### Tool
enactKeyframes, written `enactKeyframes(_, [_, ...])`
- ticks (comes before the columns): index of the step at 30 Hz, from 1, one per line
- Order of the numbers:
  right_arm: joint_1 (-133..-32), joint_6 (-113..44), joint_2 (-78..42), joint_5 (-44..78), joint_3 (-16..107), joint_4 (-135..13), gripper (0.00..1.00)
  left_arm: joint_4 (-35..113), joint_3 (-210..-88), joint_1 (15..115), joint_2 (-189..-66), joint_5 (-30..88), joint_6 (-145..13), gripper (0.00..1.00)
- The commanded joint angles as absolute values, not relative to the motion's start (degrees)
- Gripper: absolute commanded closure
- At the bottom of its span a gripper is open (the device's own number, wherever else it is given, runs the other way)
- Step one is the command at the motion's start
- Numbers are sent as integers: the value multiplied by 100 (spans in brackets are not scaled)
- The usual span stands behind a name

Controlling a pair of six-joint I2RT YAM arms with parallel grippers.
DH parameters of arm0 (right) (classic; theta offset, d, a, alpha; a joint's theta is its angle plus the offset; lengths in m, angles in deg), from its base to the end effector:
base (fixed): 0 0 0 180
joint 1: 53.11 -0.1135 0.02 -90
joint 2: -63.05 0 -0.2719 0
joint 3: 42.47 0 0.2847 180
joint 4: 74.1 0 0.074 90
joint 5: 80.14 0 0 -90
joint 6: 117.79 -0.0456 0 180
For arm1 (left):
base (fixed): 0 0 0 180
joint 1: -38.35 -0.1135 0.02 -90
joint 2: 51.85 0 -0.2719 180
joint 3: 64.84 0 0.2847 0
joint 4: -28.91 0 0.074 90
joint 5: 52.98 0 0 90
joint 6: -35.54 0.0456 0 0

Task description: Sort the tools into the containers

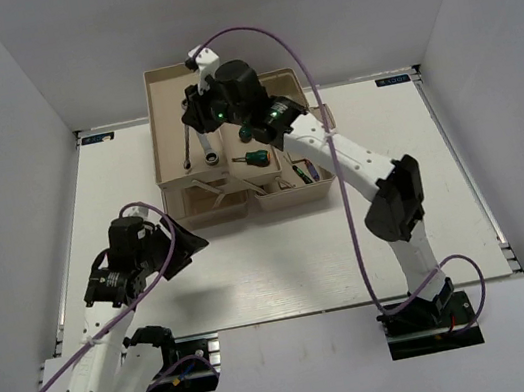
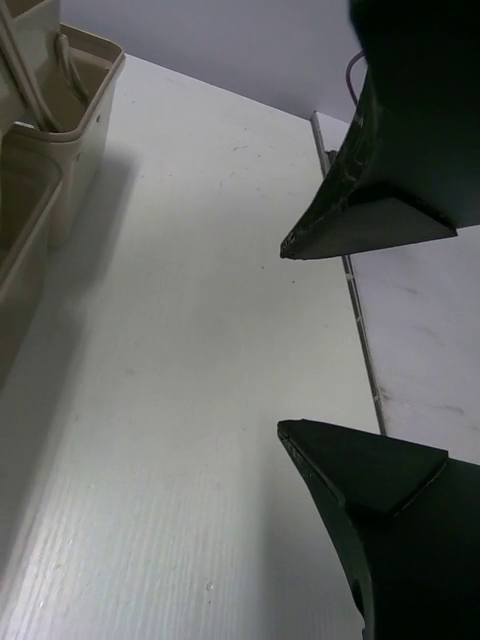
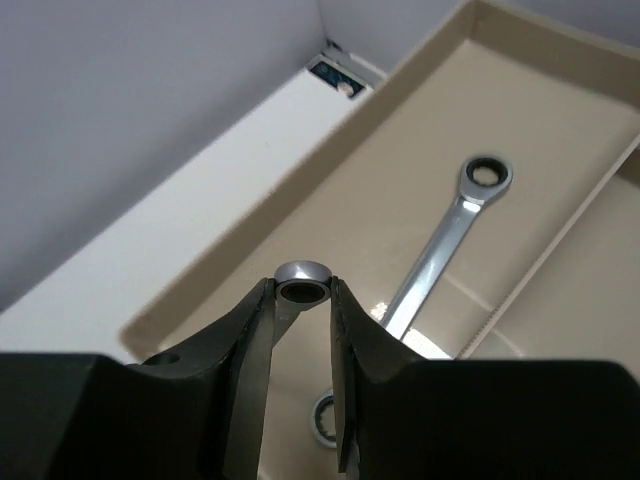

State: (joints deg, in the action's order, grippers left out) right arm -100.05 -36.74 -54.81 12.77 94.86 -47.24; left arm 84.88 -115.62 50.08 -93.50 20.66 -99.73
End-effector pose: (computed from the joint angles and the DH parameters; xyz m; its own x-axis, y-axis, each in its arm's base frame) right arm 0.3629 0.3918 0.4334 -0.2056 0.0075 -0.9786 -0.7411 0.6519 0.1607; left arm 0.1721 -0.0489 0.2535 -0.7752 -0.5352 -0.3354 -0.2374 0.7390 -0.6306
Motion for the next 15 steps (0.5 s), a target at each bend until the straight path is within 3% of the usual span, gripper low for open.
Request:
enactKeyframes(1, [-9952,-3790,-5823,1258,9757,-5183,89,8624,-11945,4978,-9263,2436,-9814,25])
enactKeyframes(3, [-9882,-3772,-5868,1503,9757,-5148,65,8677,-12024,4978,-9263,2638,-9762,24])
enactKeyframes(4, [-9864,-3720,-5903,1539,9757,-5130,47,8678,-12103,4978,-9263,2708,-9761,24])
enactKeyframes(10, [-9662,-3255,-5588,1969,9627,-5252,21,8678,-12552,4978,-9701,3130,-9472,22])
enactKeyframes(12, [-9522,-2807,-5029,2693,9232,-5480,19,8817,-12797,4978,-9842,3411,-9471,22])
enactKeyframes(15, [-9223,-2000,-4077,4751,7593,-6328,51,9326,-13158,4978,-9843,4070,-9471,44])
